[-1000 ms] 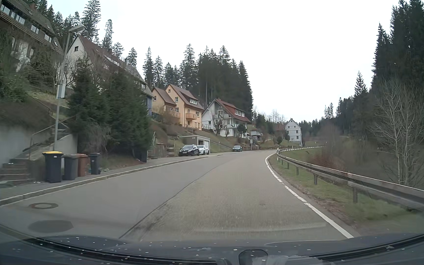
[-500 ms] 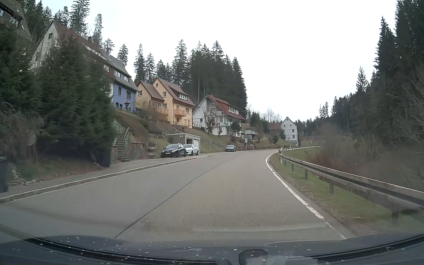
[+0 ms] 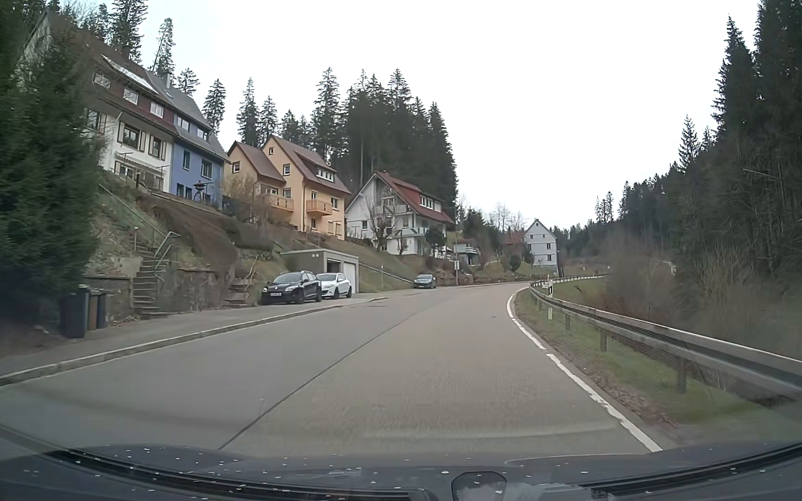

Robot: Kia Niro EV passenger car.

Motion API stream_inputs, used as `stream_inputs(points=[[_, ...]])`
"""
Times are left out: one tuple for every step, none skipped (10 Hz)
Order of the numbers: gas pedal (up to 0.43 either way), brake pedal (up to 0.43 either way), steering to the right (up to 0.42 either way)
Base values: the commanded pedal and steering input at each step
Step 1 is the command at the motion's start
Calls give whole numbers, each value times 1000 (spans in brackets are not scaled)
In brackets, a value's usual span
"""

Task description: Follow the waypoints while adhering to traffic rules and regulations

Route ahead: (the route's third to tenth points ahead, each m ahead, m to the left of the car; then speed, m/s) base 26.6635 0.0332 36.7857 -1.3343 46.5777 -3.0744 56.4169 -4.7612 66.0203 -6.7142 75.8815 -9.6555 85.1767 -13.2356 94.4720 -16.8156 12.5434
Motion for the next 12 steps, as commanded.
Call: stream_inputs(points=[[220, 0, 15], [220, 0, 17], [220, 0, 19], [220, 0, 22], [220, 0, 24], [220, 0, 24], [220, 0, 24], [220, 0, 24], [220, 0, 24], [220, 0, 24], [220, 0, 24], [220, 0, 24]])
